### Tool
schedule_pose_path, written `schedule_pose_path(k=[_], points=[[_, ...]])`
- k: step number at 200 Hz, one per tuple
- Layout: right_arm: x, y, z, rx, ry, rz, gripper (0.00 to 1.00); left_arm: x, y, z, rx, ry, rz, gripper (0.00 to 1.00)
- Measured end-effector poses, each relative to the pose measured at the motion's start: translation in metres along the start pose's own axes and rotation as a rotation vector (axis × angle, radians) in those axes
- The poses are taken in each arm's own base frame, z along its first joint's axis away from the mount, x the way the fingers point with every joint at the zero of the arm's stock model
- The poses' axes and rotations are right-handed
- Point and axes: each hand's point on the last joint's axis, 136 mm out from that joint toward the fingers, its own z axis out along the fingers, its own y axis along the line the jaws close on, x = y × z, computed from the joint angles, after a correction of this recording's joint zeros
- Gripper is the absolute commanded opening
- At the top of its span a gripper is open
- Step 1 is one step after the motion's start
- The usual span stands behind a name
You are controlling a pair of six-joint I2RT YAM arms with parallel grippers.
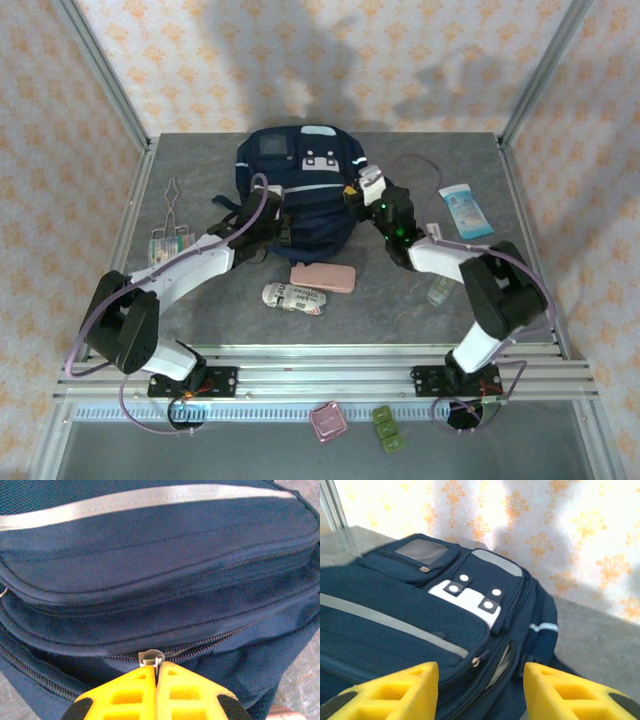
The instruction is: Pack the student bag
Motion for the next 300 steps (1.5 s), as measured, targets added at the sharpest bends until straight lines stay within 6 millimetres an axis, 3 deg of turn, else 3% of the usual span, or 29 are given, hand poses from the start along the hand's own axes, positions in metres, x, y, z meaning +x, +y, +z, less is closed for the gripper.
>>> schedule_pose_path(k=[19, 39, 53, 67, 91, 103, 144, 185, 206, 248, 300], points=[[-0.020, 0.007, -0.013, -0.046, 0.028, 0.179, 0.45, -0.009, -0.007, 0.000, 0.021, -0.009, -0.014, 0.00], [-0.046, 0.021, -0.007, -0.129, 0.098, 0.393, 0.45, -0.017, -0.014, -0.002, 0.042, -0.017, -0.017, 0.00], [-0.056, 0.036, -0.007, -0.211, 0.125, 0.578, 0.50, -0.020, -0.017, -0.003, 0.053, -0.021, -0.017, 0.00], [-0.041, 0.053, -0.011, -0.281, 0.202, 0.797, 0.53, -0.021, -0.018, -0.004, 0.058, -0.020, -0.017, 0.00], [0.017, 0.076, -0.018, -0.290, 0.409, 1.090, 0.58, -0.020, -0.019, -0.004, 0.064, -0.017, -0.018, 0.00], [0.033, 0.082, -0.021, -0.271, 0.484, 1.186, 0.59, -0.020, -0.019, -0.004, 0.066, -0.017, -0.017, 0.00], [0.026, 0.091, -0.020, -0.275, 0.528, 1.367, 0.59, -0.015, -0.019, -0.002, 0.070, -0.009, -0.017, 0.00], [0.029, 0.093, 0.002, -0.240, 0.560, 1.479, 0.57, -0.008, -0.022, 0.000, 0.087, 0.003, -0.011, 0.00], [0.033, 0.094, 0.017, -0.212, 0.586, 1.533, 0.47, -0.006, -0.028, -0.001, 0.100, 0.007, 0.000, 0.00], [0.057, 0.102, 0.036, -0.165, 0.674, 1.625, 0.01, -0.005, -0.025, 0.000, 0.068, -0.002, 0.018, 0.00], [0.062, 0.100, 0.035, -0.168, 0.650, 1.648, 0.00, -0.002, -0.002, 0.004, -0.077, -0.037, 0.075, 0.00]])
